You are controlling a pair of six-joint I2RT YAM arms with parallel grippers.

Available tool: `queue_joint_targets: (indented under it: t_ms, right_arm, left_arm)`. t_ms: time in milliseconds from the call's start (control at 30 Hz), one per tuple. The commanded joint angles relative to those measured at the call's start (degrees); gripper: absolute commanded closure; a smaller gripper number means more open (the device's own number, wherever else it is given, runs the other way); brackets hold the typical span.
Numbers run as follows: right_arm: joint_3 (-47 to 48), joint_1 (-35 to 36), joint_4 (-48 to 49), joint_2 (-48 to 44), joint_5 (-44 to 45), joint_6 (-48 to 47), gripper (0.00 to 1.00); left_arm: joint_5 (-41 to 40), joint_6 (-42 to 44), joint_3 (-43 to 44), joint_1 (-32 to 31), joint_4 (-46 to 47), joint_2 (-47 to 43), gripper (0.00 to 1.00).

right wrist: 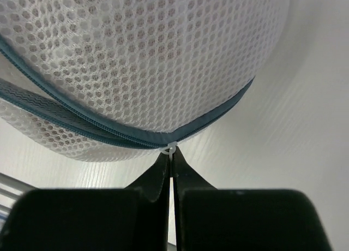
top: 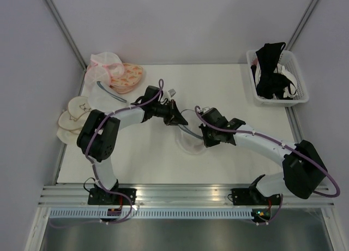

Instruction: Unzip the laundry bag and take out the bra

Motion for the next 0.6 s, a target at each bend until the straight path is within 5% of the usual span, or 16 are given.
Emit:
queue_joint_targets:
  t_ms: [0, 100, 133, 233, 433, 567]
  right_arm:
    - [2.69, -0.28, -0.97, 2.16, 4.03, 1.16, 1.0]
    - [3.3, -0.28, 1.23, 1.73, 2.18, 1.07, 1.0]
    - [3.48, -0.28, 1.67, 1.38, 2.26, 1.24, 1.0]
    - [3.66, -0.28, 2.28, -0.46, 1.3, 1.33, 1.0]
    - [3.13, -0.28, 3.6, -3.02, -5.02, 0.63, 1.0]
    - [1.64, -0.28, 7.46, -4.34, -15.64, -1.13, 1.0]
  left_arm:
    - [6.57, 7.51, 7.62, 0.73, -2.66, 4.54, 0.94]
    - [7.37, 8.39, 14.38, 0.9, -4.95, 7.72, 0.8]
    - [5.02, 8.74, 17.36, 0.99, -7.39, 8.08, 0.5]
    - [-2.87, 8.75, 18.36, 1.87, -9.16, 5.73, 0.09]
    - [-20.99, 3.48, 5.63, 3.45, -13.74, -5.35, 0.01]
    - [-19.35, -1.61, -3.25, 2.49, -9.79, -14.04, 0.0]
